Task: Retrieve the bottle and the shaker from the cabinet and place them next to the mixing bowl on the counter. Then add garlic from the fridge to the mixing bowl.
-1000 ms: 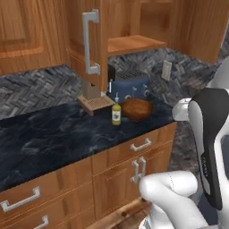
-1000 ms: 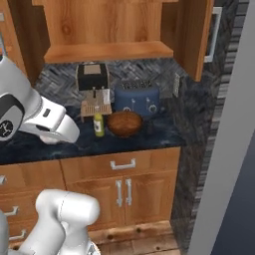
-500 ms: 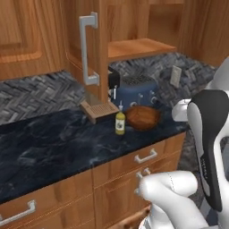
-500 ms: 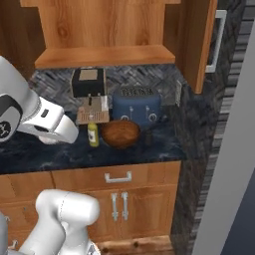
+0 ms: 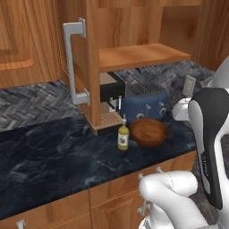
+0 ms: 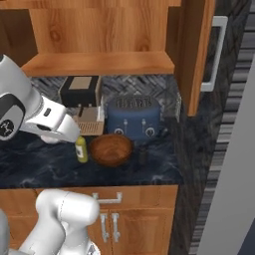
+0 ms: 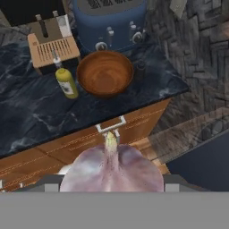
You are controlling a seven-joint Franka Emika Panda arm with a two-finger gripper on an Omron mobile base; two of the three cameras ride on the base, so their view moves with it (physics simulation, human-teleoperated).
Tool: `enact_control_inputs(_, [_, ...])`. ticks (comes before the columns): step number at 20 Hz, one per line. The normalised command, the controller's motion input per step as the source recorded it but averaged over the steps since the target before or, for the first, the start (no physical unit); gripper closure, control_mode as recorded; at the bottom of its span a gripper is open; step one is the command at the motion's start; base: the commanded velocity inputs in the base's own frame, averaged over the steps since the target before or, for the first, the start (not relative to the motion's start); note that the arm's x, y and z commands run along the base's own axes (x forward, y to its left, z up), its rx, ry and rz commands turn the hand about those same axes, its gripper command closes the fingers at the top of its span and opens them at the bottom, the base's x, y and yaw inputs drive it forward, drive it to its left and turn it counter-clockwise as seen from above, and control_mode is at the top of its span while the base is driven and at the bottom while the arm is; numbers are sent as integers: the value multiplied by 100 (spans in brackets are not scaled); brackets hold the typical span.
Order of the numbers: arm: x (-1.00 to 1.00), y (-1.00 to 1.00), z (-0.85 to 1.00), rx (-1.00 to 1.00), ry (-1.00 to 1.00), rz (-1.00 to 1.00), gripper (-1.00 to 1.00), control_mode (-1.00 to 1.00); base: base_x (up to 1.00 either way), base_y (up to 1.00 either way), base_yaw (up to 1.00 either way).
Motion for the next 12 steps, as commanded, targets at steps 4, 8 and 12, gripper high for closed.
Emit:
enact_control_inputs(4, [0, 0, 0, 0, 0, 0, 100, 100, 6, 0, 6])
enact_control_inputs(8, [0, 0, 0, 0, 0, 0, 100, 100, 0, 0, 0])
enact_control_inputs(12, [0, 0, 0, 0, 0, 0, 100, 100, 28, -6, 3])
